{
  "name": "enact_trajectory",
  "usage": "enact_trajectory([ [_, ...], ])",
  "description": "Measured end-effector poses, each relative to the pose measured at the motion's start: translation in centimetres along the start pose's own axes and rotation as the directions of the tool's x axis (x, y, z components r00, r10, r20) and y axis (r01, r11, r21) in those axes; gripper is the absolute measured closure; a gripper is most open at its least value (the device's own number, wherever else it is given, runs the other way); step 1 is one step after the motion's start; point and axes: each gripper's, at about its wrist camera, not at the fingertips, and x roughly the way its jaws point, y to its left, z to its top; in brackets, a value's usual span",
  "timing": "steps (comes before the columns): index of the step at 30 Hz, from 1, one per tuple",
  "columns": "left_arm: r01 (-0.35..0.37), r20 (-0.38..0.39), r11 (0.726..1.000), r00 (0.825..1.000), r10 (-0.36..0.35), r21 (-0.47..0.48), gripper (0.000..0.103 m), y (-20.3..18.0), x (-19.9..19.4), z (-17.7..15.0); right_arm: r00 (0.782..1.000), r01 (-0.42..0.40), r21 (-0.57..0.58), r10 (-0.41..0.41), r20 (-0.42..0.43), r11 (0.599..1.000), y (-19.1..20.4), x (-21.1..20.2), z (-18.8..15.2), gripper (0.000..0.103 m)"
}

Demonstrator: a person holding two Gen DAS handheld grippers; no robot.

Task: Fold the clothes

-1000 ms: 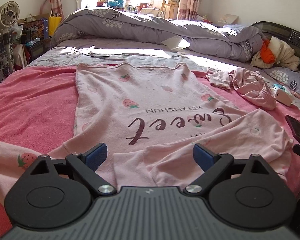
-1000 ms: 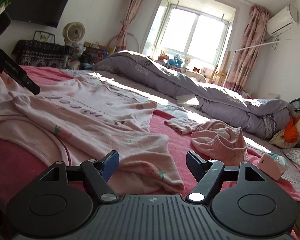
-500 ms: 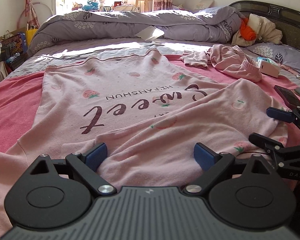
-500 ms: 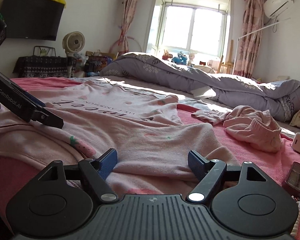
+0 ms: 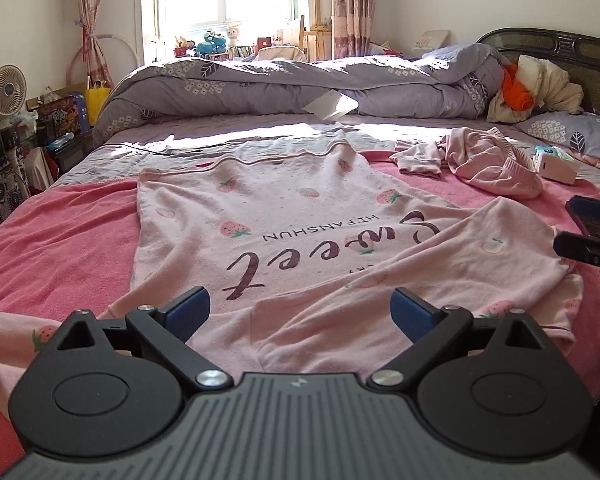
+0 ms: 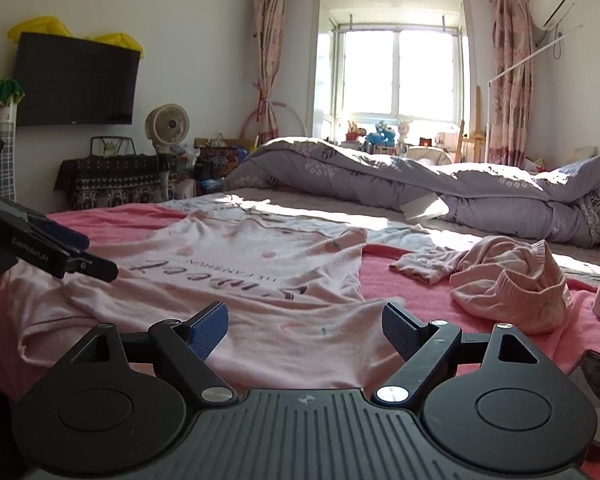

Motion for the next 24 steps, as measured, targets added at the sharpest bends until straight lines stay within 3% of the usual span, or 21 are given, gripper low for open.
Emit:
enact_trajectory([
  [2, 0.007, -0.026, 0.999, 1.000, -0.006, 0.042, 0.000, -0.9, 1.3, -0.5, 0.999, 0.039, 0.006, -0.039, -0.037, 0.999, 0.5, 2.8, 0.3, 0.018],
  [5, 0.016, -0.023, 1.000, 1.000, -0.016, 0.016, 0.000, -0.7, 2.6, -2.3, 0.970, 0.077, -0.018, -0.079, -0.229, 0.997, 1.5, 7.7, -1.5, 0.019],
  [7, 0.023, -0.015, 1.000, 1.000, -0.023, -0.001, 0.000, -0.4, 3.1, -3.2, 0.977, 0.076, 0.007, -0.073, -0.201, 0.997, 1.3, 7.6, -2.9, 0.018],
  [14, 0.031, -0.004, 0.999, 1.000, -0.031, 0.010, 0.000, -0.4, 2.6, -3.4, 0.978, 0.046, 0.035, -0.038, -0.206, 0.998, 0.3, 6.3, -2.5, 0.016],
  [16, 0.035, 0.002, 0.999, 0.999, -0.035, 0.011, 0.000, -0.3, 2.6, -3.5, 0.976, 0.085, 0.018, -0.079, -0.202, 0.996, -0.4, 6.0, -2.7, 0.013],
  [20, 0.031, 0.016, 0.999, 0.999, -0.031, 0.012, 0.000, -0.3, 2.6, -3.8, 0.977, 0.130, 0.151, -0.101, -0.188, 0.980, -2.7, 5.4, -2.1, 0.013],
  [24, -0.014, 0.020, 1.000, 1.000, 0.014, 0.011, 0.000, 0.2, 1.7, -3.6, 0.987, 0.112, 0.090, -0.100, -0.124, 0.990, -1.1, 5.9, -0.8, 0.011],
])
